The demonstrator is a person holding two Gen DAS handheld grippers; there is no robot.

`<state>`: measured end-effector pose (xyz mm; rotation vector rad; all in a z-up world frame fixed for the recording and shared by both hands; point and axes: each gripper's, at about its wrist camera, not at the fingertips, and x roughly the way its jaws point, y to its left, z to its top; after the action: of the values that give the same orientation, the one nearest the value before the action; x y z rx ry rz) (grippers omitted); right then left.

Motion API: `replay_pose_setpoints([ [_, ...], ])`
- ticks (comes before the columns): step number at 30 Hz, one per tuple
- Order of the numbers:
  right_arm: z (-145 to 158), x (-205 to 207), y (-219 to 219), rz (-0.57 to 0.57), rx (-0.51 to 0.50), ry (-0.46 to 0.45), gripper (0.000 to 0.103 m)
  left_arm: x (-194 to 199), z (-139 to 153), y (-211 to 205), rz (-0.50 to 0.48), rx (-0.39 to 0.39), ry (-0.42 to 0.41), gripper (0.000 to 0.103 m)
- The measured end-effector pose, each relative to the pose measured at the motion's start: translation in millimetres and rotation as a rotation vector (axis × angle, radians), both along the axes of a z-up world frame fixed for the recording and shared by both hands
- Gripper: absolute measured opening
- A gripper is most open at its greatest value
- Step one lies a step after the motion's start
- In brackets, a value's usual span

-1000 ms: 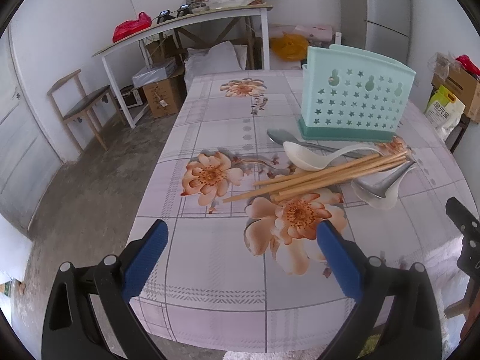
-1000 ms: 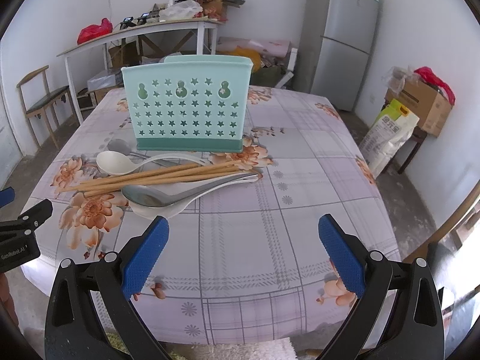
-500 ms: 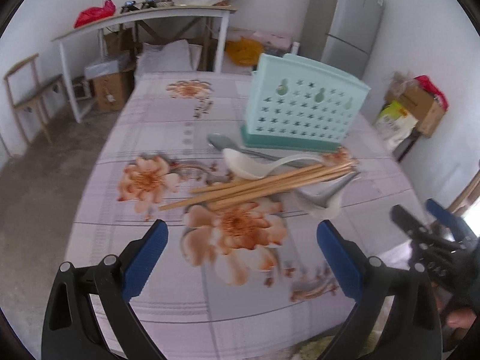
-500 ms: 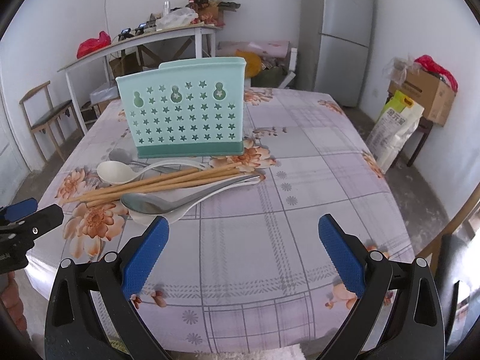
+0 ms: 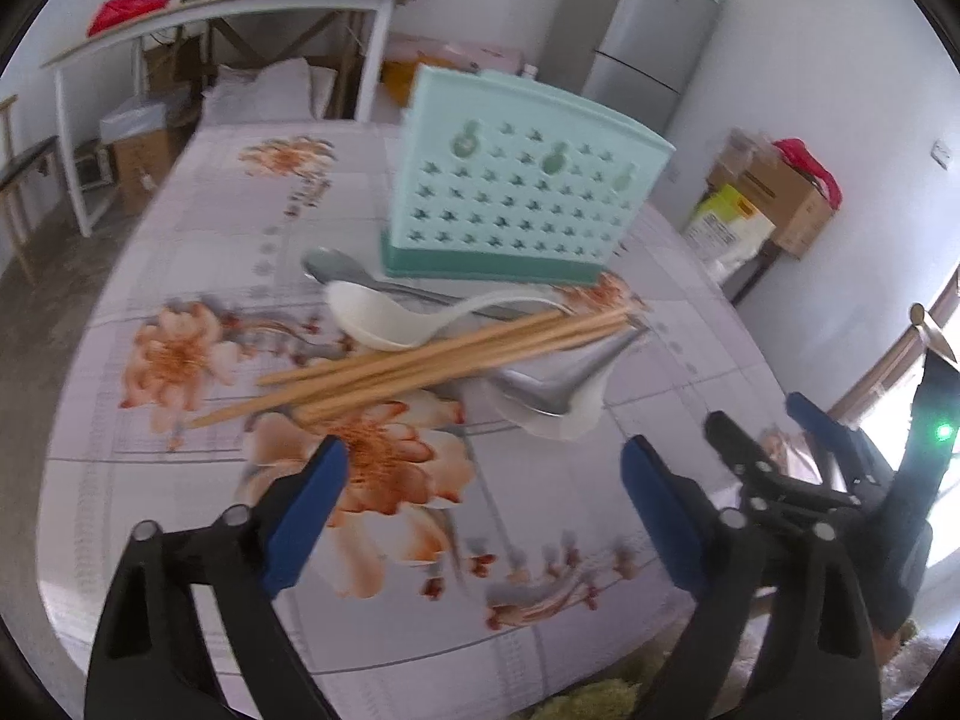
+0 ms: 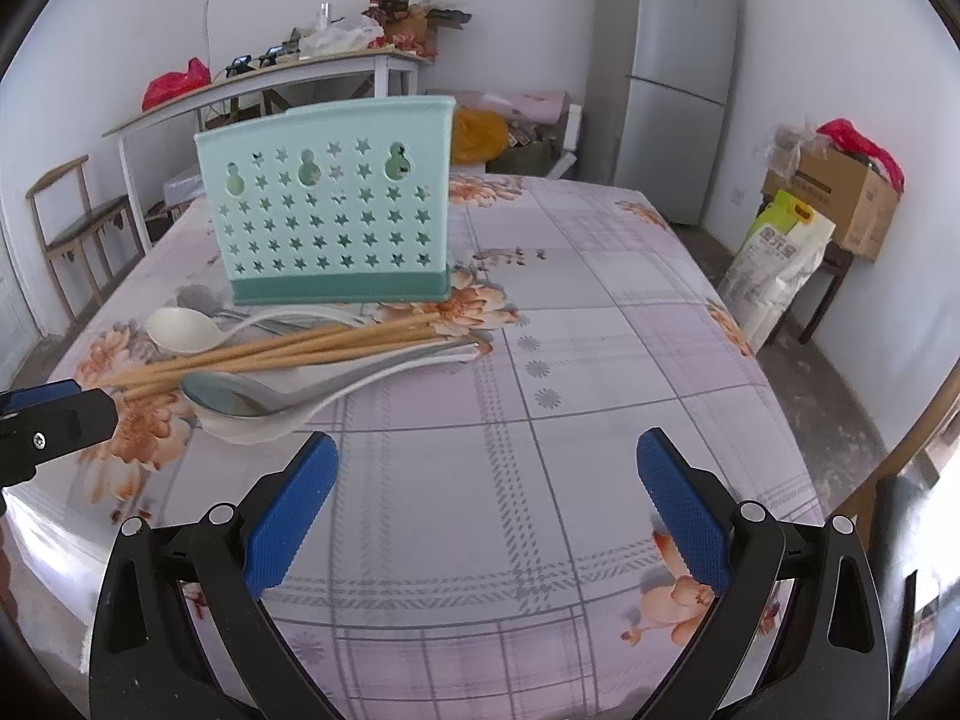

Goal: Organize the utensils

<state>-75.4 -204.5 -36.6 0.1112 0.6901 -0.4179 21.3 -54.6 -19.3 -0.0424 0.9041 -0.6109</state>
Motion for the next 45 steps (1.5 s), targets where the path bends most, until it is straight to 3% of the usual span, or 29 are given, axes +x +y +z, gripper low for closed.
replay_pose_setpoints([
  [5,-12,5,-10,0.000,0.039,0.017,0.095,10,-9,-13,-0.037,-0.045,0.092,0.061],
  [11,-20,11,-13,0.012,0.067,0.040,0.095,28,-19,-18,-0.031,-0.138,0.230,0.043],
  [17,-24,11,-14,0.015,0.089,0.050,0.095,43,-33,-22,-0.006,-0.174,0.345,0.030],
  [22,-24,11,-15,0.019,0.098,0.048,0.095,51,-44,-22,0.035,-0.190,0.426,0.027],
  [27,-25,11,-15,0.024,0.104,0.050,0.095,56,-44,-22,0.068,-0.207,0.442,0.025],
  [34,-25,10,-16,0.021,0.114,0.049,0.095,59,-44,-28,0.092,-0.171,0.425,0.013],
  [45,-32,9,-22,0.006,0.144,0.065,0.095,40,-38,-6,0.091,-0.090,0.419,0.012],
])
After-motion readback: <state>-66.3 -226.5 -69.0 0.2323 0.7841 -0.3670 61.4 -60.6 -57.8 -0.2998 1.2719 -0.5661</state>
